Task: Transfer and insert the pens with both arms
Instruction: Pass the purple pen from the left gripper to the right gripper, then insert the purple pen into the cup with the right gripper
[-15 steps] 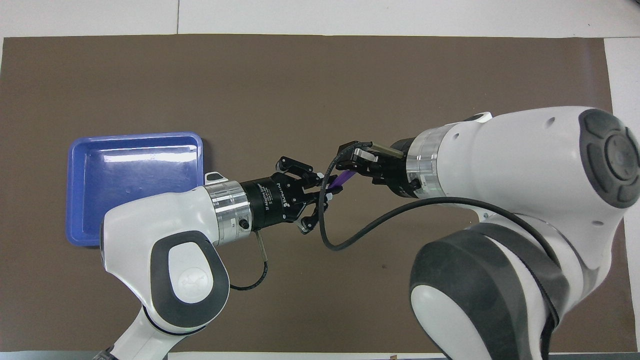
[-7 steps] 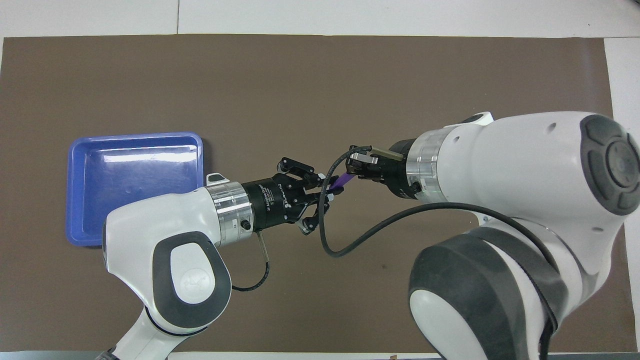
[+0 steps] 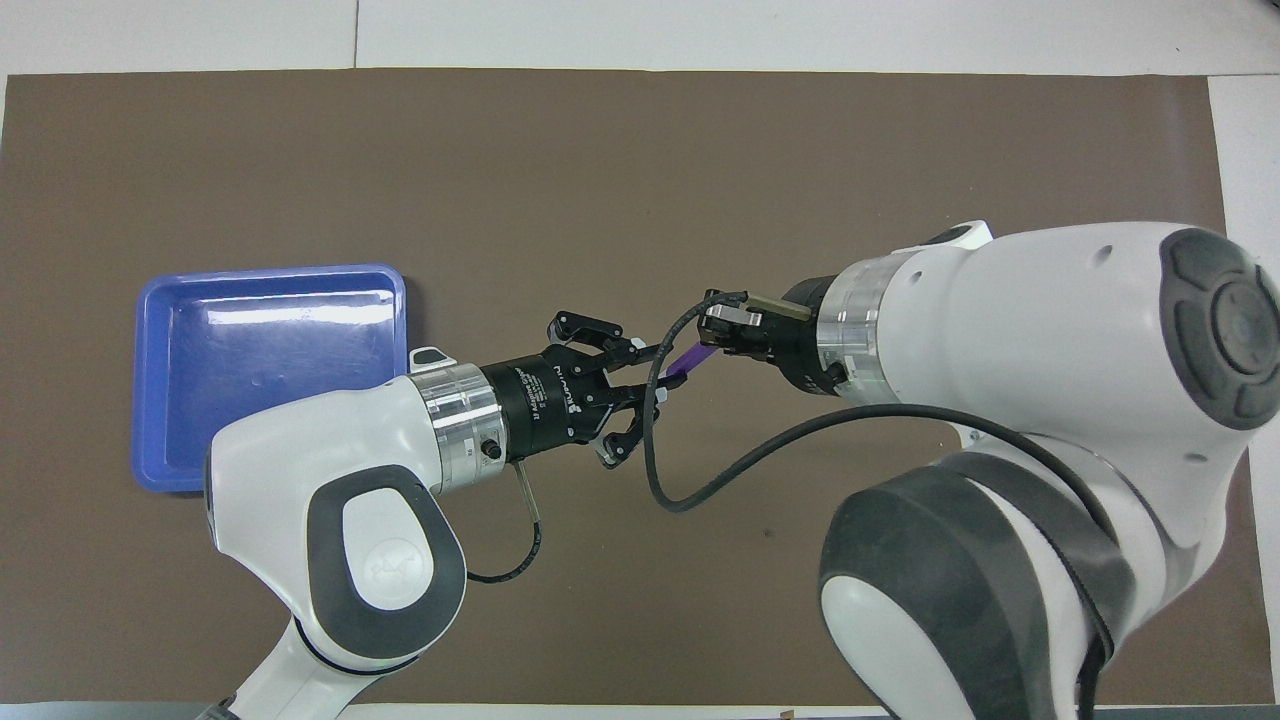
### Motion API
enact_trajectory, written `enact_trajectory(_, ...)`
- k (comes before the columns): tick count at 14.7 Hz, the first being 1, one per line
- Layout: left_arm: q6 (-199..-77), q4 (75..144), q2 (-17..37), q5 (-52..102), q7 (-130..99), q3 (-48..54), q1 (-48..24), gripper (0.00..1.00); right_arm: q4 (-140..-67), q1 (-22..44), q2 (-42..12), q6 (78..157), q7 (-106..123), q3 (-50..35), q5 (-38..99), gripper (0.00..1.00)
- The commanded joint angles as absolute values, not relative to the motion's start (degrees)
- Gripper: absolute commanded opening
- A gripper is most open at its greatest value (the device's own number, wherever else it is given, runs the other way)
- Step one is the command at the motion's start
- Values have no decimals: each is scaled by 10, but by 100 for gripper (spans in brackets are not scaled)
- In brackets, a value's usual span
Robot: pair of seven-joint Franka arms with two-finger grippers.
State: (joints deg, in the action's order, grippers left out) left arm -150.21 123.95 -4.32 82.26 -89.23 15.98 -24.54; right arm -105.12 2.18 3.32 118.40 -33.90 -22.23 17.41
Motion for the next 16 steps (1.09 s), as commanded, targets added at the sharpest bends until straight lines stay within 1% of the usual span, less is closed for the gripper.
enact_trajectory(1, -1521, 1250, -51, 836, -894, 153, -263, 100, -1065, 13, 47, 1183, -284, -219, 148, 0)
enact_trajectory(3, -1521, 1251, -51, 836, -894, 152, -259, 100, -1072, 12, 48, 1176, -208, -194, 121, 0)
enact_trajectory(6, -1521, 1252, -51, 833, -881, 149, -251, 100, -1101, 12, 55, 1198, -15, -133, 106, 0)
enact_trajectory(10, -1514, 1257, -48, 804, -838, 149, -181, 100, -1138, 11, 47, 1305, 161, -68, 92, 0)
enact_trajectory(12, -1513, 1256, -46, 718, -835, 149, -163, 100, -1157, 10, 38, 1352, 205, -54, 93, 0)
enact_trajectory(14, -1500, 1252, -36, 598, -834, 149, -138, 100, -1165, 9, 22, 1387, 230, -36, 92, 0)
enact_trajectory(16, -1430, 1238, -34, 480, -812, 149, -95, 100, -1171, 9, 9, 1404, 248, -23, 93, 0)
